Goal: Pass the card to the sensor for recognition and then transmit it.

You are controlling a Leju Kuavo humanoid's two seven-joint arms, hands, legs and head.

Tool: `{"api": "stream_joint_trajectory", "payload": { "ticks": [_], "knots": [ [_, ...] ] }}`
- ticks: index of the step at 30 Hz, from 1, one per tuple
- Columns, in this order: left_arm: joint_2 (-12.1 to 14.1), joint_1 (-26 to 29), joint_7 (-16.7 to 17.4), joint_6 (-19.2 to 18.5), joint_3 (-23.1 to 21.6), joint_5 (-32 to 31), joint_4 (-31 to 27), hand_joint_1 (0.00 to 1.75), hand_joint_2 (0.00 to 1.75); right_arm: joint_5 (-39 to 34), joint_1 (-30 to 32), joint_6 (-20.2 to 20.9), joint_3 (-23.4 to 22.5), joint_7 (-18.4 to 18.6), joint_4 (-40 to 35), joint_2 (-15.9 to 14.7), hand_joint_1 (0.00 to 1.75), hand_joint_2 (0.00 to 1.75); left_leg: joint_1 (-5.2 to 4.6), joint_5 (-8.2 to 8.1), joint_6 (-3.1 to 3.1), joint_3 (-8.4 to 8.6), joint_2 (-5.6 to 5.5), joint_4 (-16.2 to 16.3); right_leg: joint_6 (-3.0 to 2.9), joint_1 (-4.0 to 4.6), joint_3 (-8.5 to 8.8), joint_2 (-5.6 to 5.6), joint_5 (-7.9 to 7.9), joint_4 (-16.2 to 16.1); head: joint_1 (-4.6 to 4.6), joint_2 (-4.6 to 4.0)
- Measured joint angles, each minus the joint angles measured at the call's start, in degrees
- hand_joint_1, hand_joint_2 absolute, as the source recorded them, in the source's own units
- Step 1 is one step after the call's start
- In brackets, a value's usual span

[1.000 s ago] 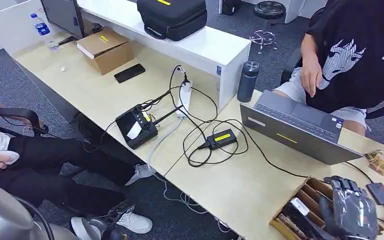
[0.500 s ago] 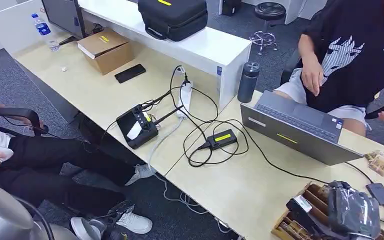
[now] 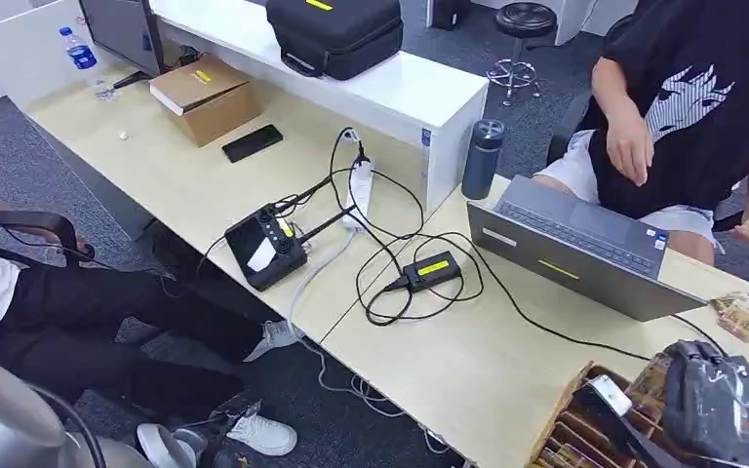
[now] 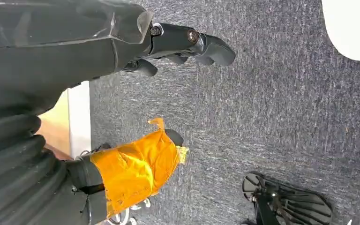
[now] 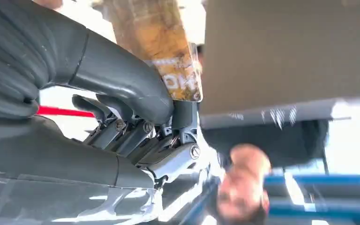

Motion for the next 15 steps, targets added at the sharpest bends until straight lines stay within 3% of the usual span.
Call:
{"api": "stream_joint_trajectory", "payload": {
  "ticks": [9, 15],
  "knots": [
    [0.1, -0.1, -0.4, -0.6, 0.0, -1.1, 0.0, 0.0, 1.75, -0.7, -2.1, 1.7, -1.2, 0.5, -9.6, -0.2, 1.75, 1.75, 0.0, 0.01, 0.0, -0.05, 0.02, 0.0, -0.01, 0.0, -0.02, 0.0, 0.01, 0.0, 0.0, 0.0],
    [0.7, -0.3, -0.5, -1.3, 0.0, -1.9, 0.0, 0.0, 1.75, -1.4, -8.8, 8.7, -1.3, 4.5, -6.6, 0.9, 1.75, 1.75, 0.0, 0.05, -0.01, -0.05, 0.07, 0.0, -0.05, 0.0, -0.04, 0.02, 0.06, 0.1, 0.0, 0.0]
  ]
}}
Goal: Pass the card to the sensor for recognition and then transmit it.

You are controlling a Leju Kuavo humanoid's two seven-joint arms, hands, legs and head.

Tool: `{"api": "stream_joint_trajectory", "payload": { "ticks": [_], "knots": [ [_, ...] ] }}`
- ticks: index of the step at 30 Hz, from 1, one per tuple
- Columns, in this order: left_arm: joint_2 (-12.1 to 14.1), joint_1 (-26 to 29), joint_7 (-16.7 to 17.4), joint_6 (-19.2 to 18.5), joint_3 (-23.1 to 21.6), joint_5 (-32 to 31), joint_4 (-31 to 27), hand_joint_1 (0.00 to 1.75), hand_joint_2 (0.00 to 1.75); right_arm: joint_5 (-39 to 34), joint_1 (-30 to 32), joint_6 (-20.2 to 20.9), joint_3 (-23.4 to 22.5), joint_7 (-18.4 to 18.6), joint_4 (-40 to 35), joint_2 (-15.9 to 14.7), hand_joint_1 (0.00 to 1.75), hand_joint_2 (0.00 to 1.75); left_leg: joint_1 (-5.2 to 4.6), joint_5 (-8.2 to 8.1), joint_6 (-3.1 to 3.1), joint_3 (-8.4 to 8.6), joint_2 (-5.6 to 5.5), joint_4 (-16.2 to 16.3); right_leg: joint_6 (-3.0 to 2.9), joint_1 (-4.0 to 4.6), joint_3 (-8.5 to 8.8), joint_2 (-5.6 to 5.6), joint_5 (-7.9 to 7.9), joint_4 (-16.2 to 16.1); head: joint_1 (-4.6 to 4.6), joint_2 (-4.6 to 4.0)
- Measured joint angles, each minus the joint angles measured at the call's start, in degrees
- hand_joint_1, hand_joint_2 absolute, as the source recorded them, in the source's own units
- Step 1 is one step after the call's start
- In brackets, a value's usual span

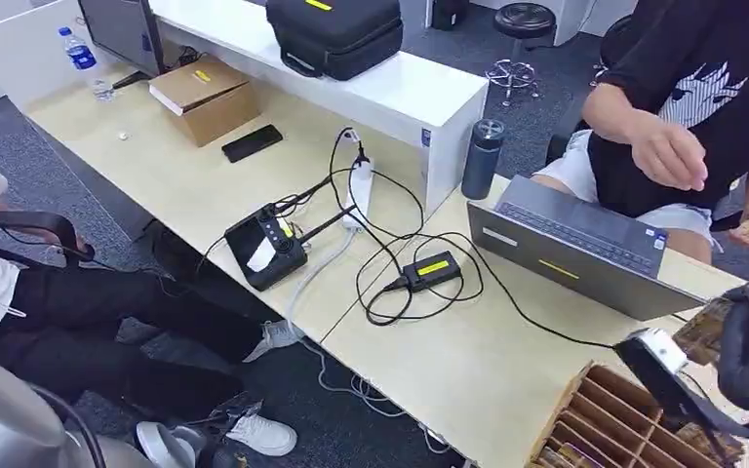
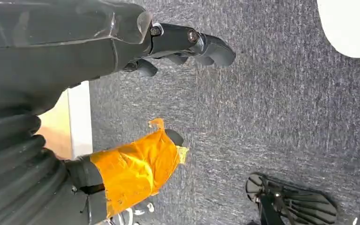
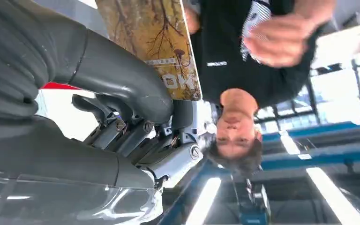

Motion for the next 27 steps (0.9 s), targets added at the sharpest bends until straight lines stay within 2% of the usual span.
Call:
{"api": "stream_joint_trajectory", "payload": {
  "ticks": [5, 10, 12, 13, 20, 21, 22, 25, 27],
  "knots": [
    [0.2, -0.4, 0.0, -0.2, 0.0, 0.0, 0.0, 0.0, 1.75, -0.1, -6.2, 2.8, -0.1, 3.3, 6.4, 2.2, 1.75, 1.75, 0.01, 0.04, -0.05, -0.01, -0.03, 0.0, -0.01, 0.0, -0.01, -0.02, 0.0, 0.0, 0.0, 0.0],
    [0.2, -0.4, 0.0, -0.2, 0.0, 0.0, 0.0, 0.0, 1.75, -0.2, -6.7, 2.9, -0.1, 3.6, 7.1, 2.4, 1.75, 1.75, 0.01, 0.04, -0.05, -0.01, -0.03, 0.0, -0.01, 0.0, -0.02, -0.02, -0.01, 0.1, 0.0, 0.0],
    [0.2, -0.5, 0.0, -0.2, 0.0, 0.0, 0.0, 0.0, 1.75, -0.2, -7.7, 3.3, -0.2, 4.2, 8.5, 3.0, 1.75, 1.75, 0.01, 0.04, -0.05, -0.01, -0.03, 0.0, -0.01, 0.0, -0.03, -0.02, -0.01, 0.1, 0.0, 0.0],
    [0.2, -0.6, 0.1, -0.2, 0.0, 0.1, 0.0, 0.0, 1.75, -0.2, -9.0, 3.6, -0.6, 5.2, 11.1, 4.3, 1.75, 1.75, 0.02, 0.03, -0.05, -0.01, -0.04, 0.0, -0.01, 0.0, -0.03, -0.02, -0.02, 0.1, 0.0, 0.0],
    [0.2, -0.7, 0.3, -0.2, 0.0, 0.2, 0.0, 0.0, 1.75, 0.2, -9.2, 3.4, -1.2, 6.3, 13.3, 5.5, 1.75, 1.75, 0.01, 0.03, -0.05, -0.04, -0.04, 0.0, -0.01, 0.0, -0.07, -0.01, -0.02, 0.1, 0.0, 0.0],
    [0.2, -0.7, 0.4, -0.2, 0.0, 0.2, 0.0, 0.0, 1.75, 0.2, -9.2, 3.4, -1.3, 6.3, 13.4, 5.6, 0.1, 1.75, 0.01, 0.03, -0.05, -0.04, -0.03, 0.0, -0.01, 0.0, -0.07, -0.02, -0.02, 0.1, 0.0, 0.0],
    [0.2, -0.7, 0.4, -0.2, 0.0, 0.2, 0.0, 0.0, 1.75, 0.0, -9.2, 3.4, -1.4, 6.3, 13.6, 5.8, 0.0, 1.75, 0.01, 0.03, -0.05, -0.05, -0.04, 0.0, -0.01, 0.0, -0.07, -0.02, -0.02, 0.1, 0.0, 0.0],
    [0.2, -0.7, 0.5, -0.3, 0.0, 0.2, 0.0, 0.0, 1.75, -4.9, -9.1, 4.4, -2.3, 4.0, 13.8, 6.4, 0.0, 1.75, 0.01, 0.03, -0.06, -0.06, -0.03, 0.0, -0.01, 0.0, -0.09, -0.01, -0.02, 0.1, 0.0, 0.0],
    [0.2, -0.8, 0.7, -0.4, 0.0, 0.6, 0.0, 0.0, 1.75, -15.0, -9.1, 9.1, -4.2, 0.8, 14.0, 7.6, 0.0, 1.75, 0.02, 0.02, -0.07, -0.04, 0.04, 0.0, -0.02, 0.0, -0.12, 0.05, -0.02, 0.1, 0.0, 0.0]
  ]
}}
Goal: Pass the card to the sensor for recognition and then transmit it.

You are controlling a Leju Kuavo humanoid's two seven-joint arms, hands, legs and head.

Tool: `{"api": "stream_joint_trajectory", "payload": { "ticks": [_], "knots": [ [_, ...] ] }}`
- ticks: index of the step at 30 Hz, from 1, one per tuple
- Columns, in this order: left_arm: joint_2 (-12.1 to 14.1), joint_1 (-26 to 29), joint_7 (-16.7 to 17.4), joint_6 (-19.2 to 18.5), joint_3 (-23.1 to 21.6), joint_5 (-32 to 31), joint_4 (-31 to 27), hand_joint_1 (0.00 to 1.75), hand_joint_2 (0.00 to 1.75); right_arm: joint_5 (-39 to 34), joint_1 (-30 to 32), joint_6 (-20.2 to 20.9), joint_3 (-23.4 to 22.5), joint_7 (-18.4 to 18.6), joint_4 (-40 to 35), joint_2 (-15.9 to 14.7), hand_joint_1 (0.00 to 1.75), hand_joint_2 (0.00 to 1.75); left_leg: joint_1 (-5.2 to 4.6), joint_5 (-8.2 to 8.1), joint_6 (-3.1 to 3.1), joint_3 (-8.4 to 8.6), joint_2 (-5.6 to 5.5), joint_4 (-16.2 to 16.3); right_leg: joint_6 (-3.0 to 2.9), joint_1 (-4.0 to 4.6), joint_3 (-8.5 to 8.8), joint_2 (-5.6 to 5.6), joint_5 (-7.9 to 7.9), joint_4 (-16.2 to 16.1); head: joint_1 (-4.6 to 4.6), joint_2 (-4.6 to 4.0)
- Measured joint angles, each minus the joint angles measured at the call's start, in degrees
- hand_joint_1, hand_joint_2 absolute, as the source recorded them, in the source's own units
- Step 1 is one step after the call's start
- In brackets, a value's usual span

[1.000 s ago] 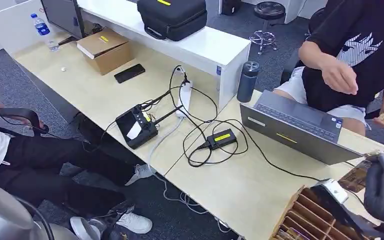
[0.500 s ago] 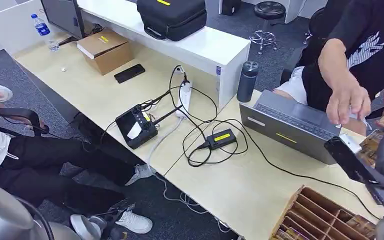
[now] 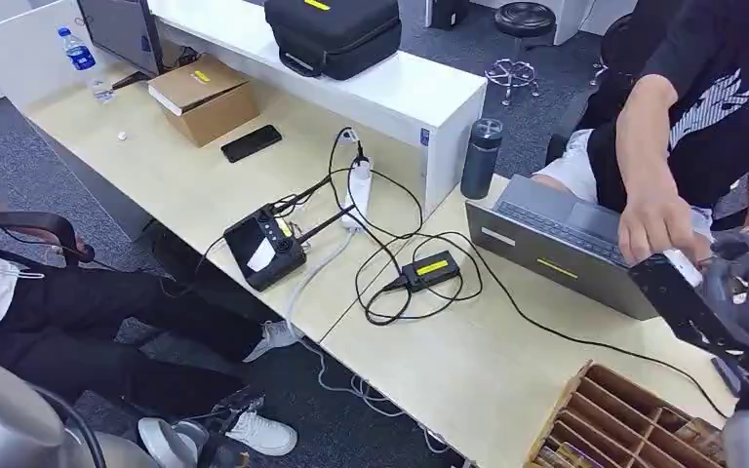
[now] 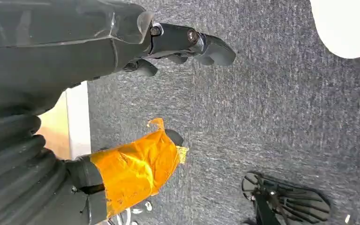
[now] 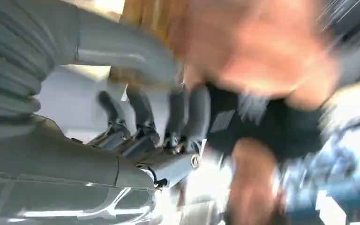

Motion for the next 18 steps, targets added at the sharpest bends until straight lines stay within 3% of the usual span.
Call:
{"api": "stream_joint_trajectory", "payload": {
  "ticks": [4, 10, 18],
  "knots": [
    [0.2, 0.0, 0.5, -0.1, 0.0, 0.3, 0.0, 0.0, 1.75, -14.1, -0.2, 3.5, -4.6, -2.7, 2.2, 1.8, 0.0, 1.75, 0.01, 0.01, 0.0, -0.02, -0.09, 0.0, 0.0, 0.0, 0.0, -0.08, 0.0, 0.0, 0.0, 0.0],
    [0.6, 0.0, 0.9, -0.1, 0.0, 0.5, 0.1, 0.0, 1.75, -23.1, -0.5, 3.6, -10.7, -3.3, 6.7, 1.9, 0.0, 1.75, -0.01, 0.02, 0.0, -0.04, -0.1, 0.0, 0.0, 0.0, -0.01, -0.07, 0.0, 0.0, 0.02, 0.0],
    [1.1, 0.0, 1.0, -0.7, 0.0, 0.5, 0.2, 0.0, 1.75, -42.5, 1.6, 8.0, -23.9, -9.1, 10.4, -1.6, 0.0, 1.75, -0.04, 0.0, 0.0, -0.07, -0.17, 0.0, 0.01, -0.01, -0.02, -0.16, -0.01, 0.0, 0.0, 0.0]
  ]
}}
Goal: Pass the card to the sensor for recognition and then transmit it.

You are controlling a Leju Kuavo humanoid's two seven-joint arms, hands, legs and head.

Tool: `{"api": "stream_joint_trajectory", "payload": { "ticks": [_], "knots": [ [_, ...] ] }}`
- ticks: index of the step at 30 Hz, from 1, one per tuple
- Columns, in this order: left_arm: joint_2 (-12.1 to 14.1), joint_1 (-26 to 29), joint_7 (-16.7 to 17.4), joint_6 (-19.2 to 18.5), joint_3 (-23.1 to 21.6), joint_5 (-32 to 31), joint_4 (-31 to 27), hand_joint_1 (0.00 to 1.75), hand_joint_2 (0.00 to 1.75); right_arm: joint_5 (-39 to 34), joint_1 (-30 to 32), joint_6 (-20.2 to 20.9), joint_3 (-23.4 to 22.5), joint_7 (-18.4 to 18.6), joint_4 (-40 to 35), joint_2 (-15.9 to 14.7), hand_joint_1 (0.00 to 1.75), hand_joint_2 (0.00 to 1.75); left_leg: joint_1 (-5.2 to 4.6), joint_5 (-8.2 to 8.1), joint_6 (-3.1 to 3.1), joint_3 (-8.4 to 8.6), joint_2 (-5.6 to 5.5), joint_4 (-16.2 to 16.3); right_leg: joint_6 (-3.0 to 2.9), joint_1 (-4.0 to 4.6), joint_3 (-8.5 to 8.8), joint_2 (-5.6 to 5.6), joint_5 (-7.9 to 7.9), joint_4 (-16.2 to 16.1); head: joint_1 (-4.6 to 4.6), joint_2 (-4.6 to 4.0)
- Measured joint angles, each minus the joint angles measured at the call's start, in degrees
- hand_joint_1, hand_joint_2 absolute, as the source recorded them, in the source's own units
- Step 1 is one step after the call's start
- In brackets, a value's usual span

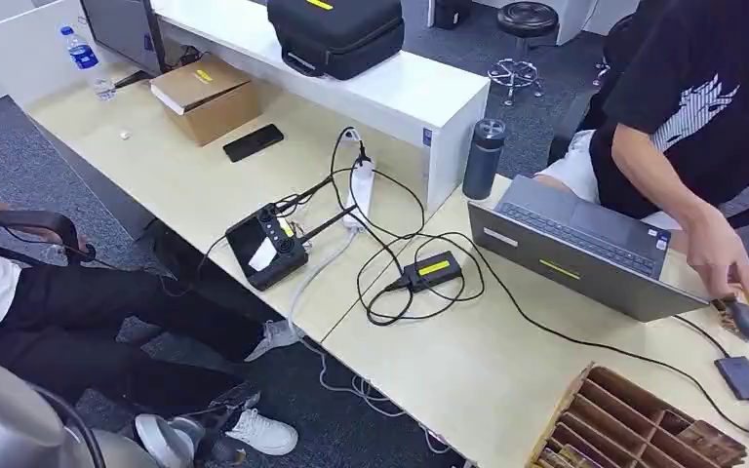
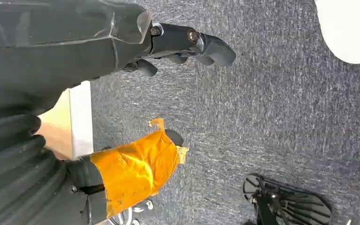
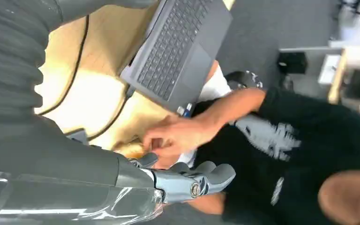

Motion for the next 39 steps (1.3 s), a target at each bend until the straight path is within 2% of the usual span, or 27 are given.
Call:
{"api": "stream_joint_trajectory", "payload": {
  "ticks": [6, 10, 16, 21, 26, 31, 39],
  "knots": [
    [0.2, 0.0, 0.1, 0.0, 0.0, 0.0, 0.0, 0.0, 1.75, -9.6, 4.9, 4.3, -8.6, -4.4, 0.9, -4.4, 0.0, 1.75, 0.0, -0.02, 0.01, -0.01, -0.01, 0.0, 0.01, 0.0, -0.03, -0.01, -0.01, 0.0, 0.0, 0.0],
    [0.2, 0.1, 0.1, 0.0, 0.0, 0.0, 0.0, 0.0, 1.75, -14.2, 8.5, 5.3, -14.2, -6.6, 1.6, -7.8, 0.0, 1.75, 0.01, -0.02, 0.01, -0.04, -0.05, 0.0, 0.01, 0.0, -0.03, -0.06, -0.01, 0.0, 0.0, 0.0],
    [0.3, 0.1, 0.1, 0.0, 0.1, 0.1, 0.0, 0.0, 1.75, -18.4, 13.7, 5.9, -22.3, -8.9, 3.8, -12.8, 0.0, 1.75, 0.0, -0.04, 0.03, -0.06, -0.07, 0.0, 0.02, 0.0, -0.04, -0.07, -0.02, 0.0, 0.0, 0.0],
    [0.3, 0.1, 0.1, 0.1, 0.2, 0.2, 0.0, 0.0, 1.75, -20.6, 18.4, 6.8, -29.2, -11.0, 7.8, -15.5, 0.0, 1.75, 0.01, -0.09, 0.05, -0.05, -0.07, 0.0, 0.04, 0.0, -0.04, -0.08, -0.06, 0.0, 0.0, 0.0],
    [0.2, 0.2, 0.1, 0.5, 0.2, 0.3, 0.0, 0.0, 1.75, -21.9, 24.1, 7.8, -35.6, -12.6, 15.0, -16.8, 0.0, 1.75, 0.02, -0.14, 0.06, -0.06, -0.08, 0.0, 0.02, 0.0, -0.03, -0.1, -0.1, 0.0, 0.0, 0.0],
    [0.0, 0.2, 0.1, 0.7, 0.2, 0.2, 0.0, 0.0, 1.75, -22.7, 29.9, 8.3, -40.8, -11.5, 23.2, -16.9, 0.0, 1.75, 0.02, -0.22, -0.01, -0.04, -0.07, 0.0, -0.06, 0.0, -0.02, -0.1, -0.24, 0.0, 0.0, 0.0],
    [0.0, 0.2, 0.0, 1.0, 0.2, -0.3, 0.0, 0.0, 1.75, -21.2, 36.1, 8.1, -44.3, -9.1, 32.1, -16.9, 0.0, 1.75, 0.03, -0.27, -0.07, -0.03, -0.04, 0.0, -0.09, 0.01, -0.03, -0.07, -0.29, 0.0, 0.0, 0.0]
  ]
}}
